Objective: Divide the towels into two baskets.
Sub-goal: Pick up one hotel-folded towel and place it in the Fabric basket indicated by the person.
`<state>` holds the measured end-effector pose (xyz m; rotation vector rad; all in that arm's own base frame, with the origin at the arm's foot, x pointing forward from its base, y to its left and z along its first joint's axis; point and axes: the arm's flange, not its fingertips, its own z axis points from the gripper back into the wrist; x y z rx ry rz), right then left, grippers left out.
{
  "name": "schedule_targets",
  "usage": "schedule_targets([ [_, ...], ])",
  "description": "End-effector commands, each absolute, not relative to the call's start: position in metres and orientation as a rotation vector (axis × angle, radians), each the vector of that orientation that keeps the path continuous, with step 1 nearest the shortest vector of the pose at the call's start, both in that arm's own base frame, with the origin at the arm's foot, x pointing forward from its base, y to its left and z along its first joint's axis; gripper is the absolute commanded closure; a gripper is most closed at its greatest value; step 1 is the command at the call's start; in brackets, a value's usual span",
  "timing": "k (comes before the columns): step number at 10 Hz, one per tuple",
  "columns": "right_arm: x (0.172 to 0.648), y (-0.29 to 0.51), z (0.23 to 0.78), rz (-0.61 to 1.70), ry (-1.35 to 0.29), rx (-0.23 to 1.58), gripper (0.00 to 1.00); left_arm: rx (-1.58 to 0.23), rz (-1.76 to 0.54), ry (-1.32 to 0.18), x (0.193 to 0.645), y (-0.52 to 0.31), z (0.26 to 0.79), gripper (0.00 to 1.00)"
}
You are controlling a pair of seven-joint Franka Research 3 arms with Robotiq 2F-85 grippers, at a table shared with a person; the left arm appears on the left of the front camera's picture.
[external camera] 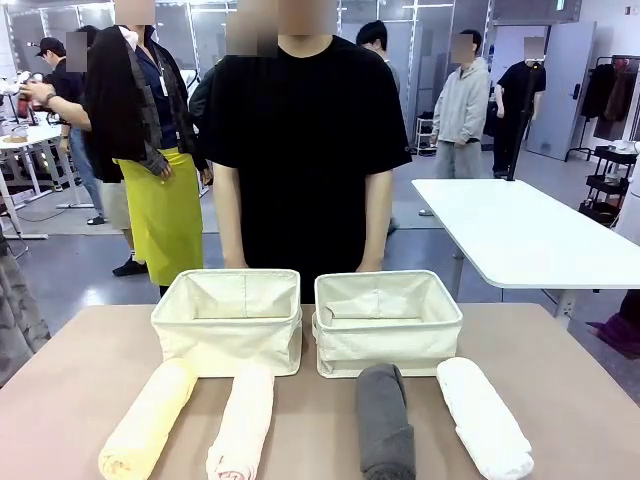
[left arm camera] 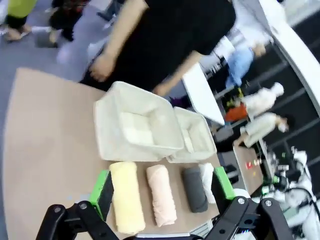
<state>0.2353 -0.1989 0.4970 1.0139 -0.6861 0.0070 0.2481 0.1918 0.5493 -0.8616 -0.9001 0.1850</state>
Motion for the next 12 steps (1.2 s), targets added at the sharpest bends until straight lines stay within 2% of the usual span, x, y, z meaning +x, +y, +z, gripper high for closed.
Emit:
schedule_targets([
  [1,0.213,-0.166,0.480,-0.004,-0.679,0.991,0.00,-0.854,0.220,-0.935,0.181,0.137,0.454,0.00],
  [2,0.215,-0.164,0.477,-0.004,-0.677,0.969,0.00,-0.862,0.185,-0.900,0.248,0.192,0.549,0.00],
  [3,0.229,-0.203,0.498,-0.005,-0.688,1.008,0.00,-0.862,0.185,-0.900,0.248,0.192,0.549,0.00],
  [12,0.229,-0.203,0.498,-0.005,-0.688,1.008,0.00,-0.862,0.185,-0.900,0.248,0.192,0.549,0.00],
])
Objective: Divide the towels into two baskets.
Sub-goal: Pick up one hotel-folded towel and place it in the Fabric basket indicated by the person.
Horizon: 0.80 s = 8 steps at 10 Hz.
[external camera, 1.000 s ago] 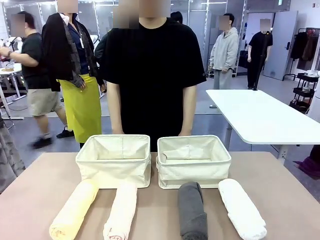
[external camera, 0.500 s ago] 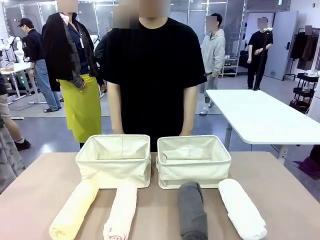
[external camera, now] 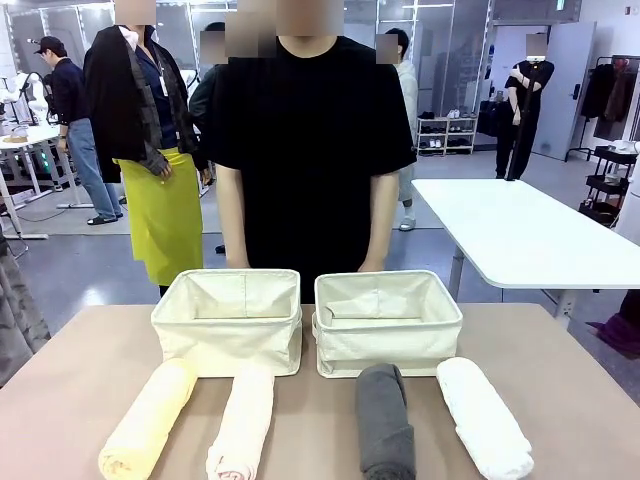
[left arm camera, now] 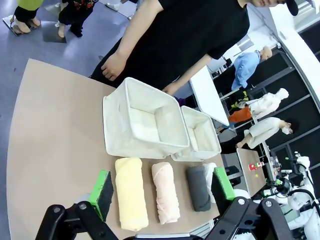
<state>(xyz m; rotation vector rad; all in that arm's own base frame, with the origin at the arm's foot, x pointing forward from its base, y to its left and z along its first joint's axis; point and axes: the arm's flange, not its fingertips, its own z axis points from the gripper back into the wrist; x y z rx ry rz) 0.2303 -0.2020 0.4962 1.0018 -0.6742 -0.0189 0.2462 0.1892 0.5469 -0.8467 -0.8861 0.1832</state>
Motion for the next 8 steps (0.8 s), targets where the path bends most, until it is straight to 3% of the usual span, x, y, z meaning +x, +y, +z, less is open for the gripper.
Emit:
schedule_targets([
  [1,0.2289,-0.2026,0.4982,-0.005,-0.688,1.008,0.00,-0.862,0.185,-0.900,0.2481,0.1918,0.5493,0.00],
  [8,0.2289,-0.2026,0.4982,-0.005,-0.688,1.008,0.00,-0.862,0.185,-0.900,0.2481,0.1918,0.5493,0.00],
])
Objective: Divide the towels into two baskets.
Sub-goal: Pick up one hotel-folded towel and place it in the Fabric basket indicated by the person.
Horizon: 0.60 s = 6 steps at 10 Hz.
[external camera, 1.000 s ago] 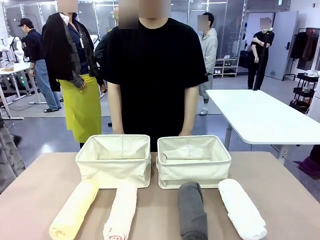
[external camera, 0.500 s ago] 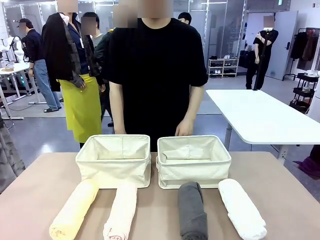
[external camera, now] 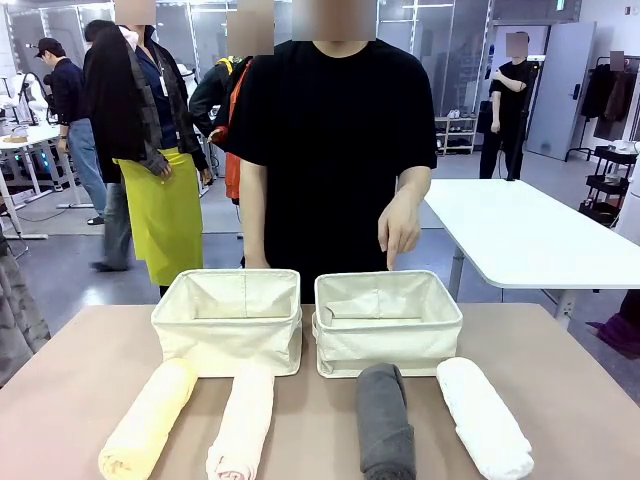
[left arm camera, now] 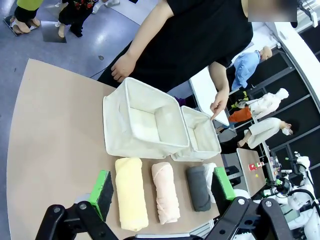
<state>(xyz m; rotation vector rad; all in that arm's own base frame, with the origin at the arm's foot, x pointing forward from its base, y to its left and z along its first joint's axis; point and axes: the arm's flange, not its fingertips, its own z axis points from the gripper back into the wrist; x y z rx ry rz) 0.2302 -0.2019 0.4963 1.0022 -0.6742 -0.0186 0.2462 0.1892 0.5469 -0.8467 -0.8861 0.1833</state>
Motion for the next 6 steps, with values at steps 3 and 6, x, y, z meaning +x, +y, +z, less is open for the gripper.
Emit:
schedule_targets([
  [3,0.2289,-0.2026,0.4982,-0.005,-0.688,1.008,0.00,-0.862,0.185,-0.900,0.2481,0.1918,0.5493,0.00],
  [6,0.2289,-0.2026,0.4982,-0.005,-0.688,1.008,0.00,-0.862,0.185,-0.900,0.2481,0.1918,0.5493,0.00],
])
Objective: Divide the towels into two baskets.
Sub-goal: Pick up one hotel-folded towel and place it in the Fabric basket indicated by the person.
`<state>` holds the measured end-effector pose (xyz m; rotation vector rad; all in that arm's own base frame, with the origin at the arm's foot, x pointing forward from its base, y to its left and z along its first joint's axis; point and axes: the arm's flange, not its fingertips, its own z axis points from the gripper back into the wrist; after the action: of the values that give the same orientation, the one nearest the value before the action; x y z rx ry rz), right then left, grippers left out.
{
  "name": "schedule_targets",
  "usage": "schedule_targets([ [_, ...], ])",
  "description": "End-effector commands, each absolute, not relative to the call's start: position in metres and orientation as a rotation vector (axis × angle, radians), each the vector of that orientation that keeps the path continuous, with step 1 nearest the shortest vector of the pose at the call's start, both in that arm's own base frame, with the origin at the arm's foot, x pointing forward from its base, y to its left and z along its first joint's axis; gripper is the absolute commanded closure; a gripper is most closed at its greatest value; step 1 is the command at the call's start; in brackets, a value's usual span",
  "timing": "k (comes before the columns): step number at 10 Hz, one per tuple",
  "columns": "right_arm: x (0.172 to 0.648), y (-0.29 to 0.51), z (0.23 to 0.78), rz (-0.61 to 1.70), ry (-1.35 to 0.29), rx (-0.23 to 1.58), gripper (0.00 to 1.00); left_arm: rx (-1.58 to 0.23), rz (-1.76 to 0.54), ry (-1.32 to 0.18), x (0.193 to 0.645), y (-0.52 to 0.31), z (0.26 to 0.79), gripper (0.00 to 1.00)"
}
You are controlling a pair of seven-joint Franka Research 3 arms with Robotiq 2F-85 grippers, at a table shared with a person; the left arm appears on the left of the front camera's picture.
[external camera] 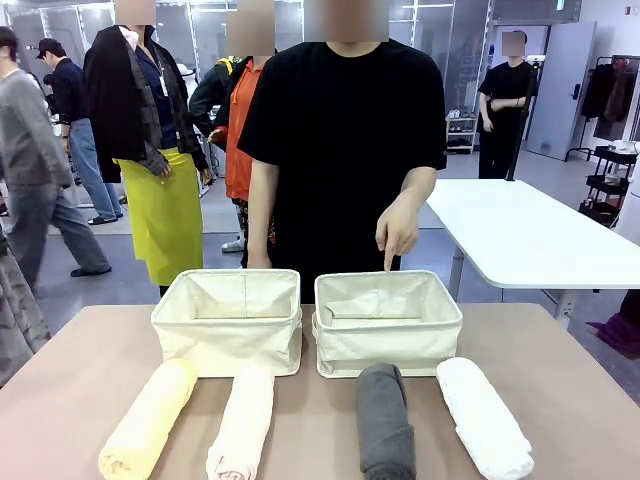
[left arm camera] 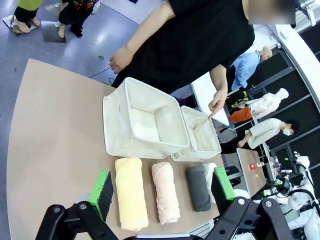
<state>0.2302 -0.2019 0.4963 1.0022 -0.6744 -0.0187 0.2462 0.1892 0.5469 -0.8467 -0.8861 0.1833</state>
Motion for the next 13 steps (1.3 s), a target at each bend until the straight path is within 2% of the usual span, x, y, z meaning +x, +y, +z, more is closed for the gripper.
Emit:
schedule_targets([
  [1,0.229,-0.203,0.498,-0.005,-0.688,1.008,0.00,-0.862,0.185,-0.900,0.248,0.192,0.549,0.00],
  [4,0.230,-0.202,0.496,-0.019,-0.674,1.002,0.00,-0.862,0.185,-0.900,0.248,0.192,0.549,0.00],
  [5,0.232,-0.186,0.513,0.086,-0.654,0.953,0.00,-0.862,0.185,-0.900,0.248,0.192,0.549,0.00],
  [9,0.243,-0.053,0.541,0.474,-0.461,0.665,0.00,-0.862,0.185,-0.900,0.248,0.192,0.549,0.00],
  [13,0.223,0.052,0.503,0.705,-0.369,0.418,0.00,-0.862,0.185,-0.900,0.248,0.192,0.549,0.00],
])
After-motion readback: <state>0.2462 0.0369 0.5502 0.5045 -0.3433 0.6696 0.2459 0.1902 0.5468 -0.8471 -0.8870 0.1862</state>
